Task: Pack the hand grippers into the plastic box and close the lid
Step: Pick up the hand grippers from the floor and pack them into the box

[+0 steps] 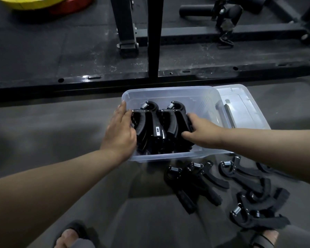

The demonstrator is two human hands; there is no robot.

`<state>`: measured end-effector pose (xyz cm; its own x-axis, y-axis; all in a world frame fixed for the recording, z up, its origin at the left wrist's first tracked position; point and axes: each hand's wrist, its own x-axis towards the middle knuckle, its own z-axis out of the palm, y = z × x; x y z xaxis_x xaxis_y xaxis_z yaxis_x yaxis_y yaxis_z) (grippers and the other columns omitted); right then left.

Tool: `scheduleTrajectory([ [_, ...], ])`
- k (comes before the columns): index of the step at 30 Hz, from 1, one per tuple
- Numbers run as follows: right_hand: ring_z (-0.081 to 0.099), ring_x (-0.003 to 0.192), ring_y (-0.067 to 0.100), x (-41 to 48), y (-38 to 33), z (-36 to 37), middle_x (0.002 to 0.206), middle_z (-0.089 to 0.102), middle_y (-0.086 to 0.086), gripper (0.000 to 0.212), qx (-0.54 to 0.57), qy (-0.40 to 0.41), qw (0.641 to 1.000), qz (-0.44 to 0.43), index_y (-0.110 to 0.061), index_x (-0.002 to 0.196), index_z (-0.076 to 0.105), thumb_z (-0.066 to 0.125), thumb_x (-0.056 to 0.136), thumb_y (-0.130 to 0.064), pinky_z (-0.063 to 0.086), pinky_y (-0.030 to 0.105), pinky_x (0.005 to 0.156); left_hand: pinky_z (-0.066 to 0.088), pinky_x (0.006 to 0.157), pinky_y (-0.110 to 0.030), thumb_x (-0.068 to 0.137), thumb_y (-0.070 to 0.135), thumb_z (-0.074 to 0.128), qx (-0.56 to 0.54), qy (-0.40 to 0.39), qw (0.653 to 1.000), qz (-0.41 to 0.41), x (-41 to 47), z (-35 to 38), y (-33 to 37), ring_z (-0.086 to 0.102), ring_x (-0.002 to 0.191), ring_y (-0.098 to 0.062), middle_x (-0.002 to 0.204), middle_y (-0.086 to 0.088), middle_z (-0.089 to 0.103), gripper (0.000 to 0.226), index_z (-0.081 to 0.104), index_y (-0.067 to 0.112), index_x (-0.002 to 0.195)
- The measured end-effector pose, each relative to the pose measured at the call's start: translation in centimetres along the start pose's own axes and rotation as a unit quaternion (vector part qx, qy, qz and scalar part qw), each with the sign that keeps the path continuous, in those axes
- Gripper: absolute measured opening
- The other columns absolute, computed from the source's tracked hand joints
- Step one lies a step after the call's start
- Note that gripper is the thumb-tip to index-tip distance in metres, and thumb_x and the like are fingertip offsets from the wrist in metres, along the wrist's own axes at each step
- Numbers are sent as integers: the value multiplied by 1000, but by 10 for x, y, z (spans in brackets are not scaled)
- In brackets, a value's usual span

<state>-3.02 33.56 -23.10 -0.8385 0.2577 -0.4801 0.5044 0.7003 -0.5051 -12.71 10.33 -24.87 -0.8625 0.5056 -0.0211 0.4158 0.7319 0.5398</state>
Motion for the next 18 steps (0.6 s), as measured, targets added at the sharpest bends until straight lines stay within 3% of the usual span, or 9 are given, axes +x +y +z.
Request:
scheduleTrajectory([
  [13,52,91,22,0,1,4,106,54,7,39,-28,28,998,-39,-10,126,40,55,91,-18,34,23,75,9,119,-31,93,10,38,9,-6,1000,-5,0,-1,1,5,150,-16,163,1,4,56,32,14,148],
  [16,50,103,24,-9,4,9,113,50,11,32,-37,41,997,-56,-6,119,39,53,91,-17,32,23,80,11,121,-35,93,10,39,11,-8,1000,-7,0,-1,1,7,150,-20,163,1,5,54,34,15,146],
  [18,46,121,29,-15,10,13,128,46,18,46,-48,38,997,-55,-1,130,34,51,93,-21,36,29,97,11,121,-35,93,11,39,14,-10,1000,-6,-1,-1,2,7,150,-19,163,0,5,54,34,14,146],
])
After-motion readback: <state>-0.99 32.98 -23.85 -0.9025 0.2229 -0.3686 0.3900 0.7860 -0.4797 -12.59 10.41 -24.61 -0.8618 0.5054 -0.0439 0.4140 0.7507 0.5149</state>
